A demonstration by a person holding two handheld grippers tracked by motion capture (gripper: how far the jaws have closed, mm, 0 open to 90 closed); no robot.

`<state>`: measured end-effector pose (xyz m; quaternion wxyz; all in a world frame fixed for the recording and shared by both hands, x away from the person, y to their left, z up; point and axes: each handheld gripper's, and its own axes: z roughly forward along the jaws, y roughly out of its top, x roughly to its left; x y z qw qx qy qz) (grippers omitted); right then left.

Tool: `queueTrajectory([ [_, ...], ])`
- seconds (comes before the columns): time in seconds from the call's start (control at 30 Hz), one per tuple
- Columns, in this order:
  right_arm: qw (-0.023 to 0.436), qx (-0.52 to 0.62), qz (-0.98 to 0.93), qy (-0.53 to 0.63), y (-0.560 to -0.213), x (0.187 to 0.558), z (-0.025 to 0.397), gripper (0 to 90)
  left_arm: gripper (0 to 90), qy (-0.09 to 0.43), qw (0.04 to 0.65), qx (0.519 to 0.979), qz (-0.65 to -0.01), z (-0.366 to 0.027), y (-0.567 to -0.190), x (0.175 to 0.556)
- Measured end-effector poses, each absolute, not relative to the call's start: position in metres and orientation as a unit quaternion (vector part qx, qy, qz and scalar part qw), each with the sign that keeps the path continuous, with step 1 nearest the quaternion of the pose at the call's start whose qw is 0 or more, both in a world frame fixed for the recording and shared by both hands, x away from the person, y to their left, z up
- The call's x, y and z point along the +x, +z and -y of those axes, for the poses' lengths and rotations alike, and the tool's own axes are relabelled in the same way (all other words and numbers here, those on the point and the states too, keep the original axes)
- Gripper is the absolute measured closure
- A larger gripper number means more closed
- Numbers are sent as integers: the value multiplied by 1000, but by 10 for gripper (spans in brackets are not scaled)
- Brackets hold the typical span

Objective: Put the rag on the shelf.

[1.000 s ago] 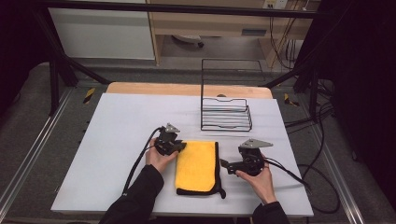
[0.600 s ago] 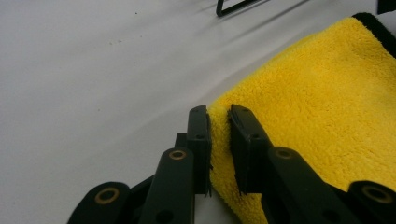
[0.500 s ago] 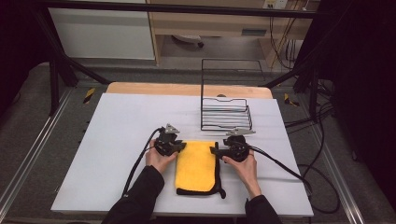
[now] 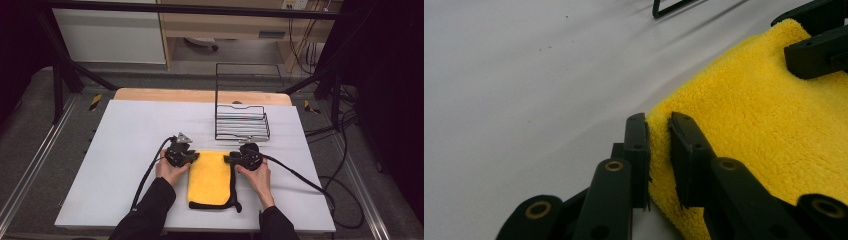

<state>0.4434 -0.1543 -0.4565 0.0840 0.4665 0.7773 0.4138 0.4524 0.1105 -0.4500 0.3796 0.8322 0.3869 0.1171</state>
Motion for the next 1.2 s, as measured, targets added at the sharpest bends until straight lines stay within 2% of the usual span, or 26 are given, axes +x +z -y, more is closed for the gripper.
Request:
queueTrajectory([
  [0.17,67,468,-781,407,-455,443,149,719,777,120,378,835,-382,-110,-450,452],
  [0.33,54,474,-782,401,-453,445,149,772,778,111,383,834,-382,-112,-450,453],
  [0.63,49,482,-776,404,-449,444,150,794,833,89,395,827,-390,-119,-447,455],
  [1.2,66,462,-761,451,-423,428,155,796,836,102,438,815,-365,-129,-421,440],
])
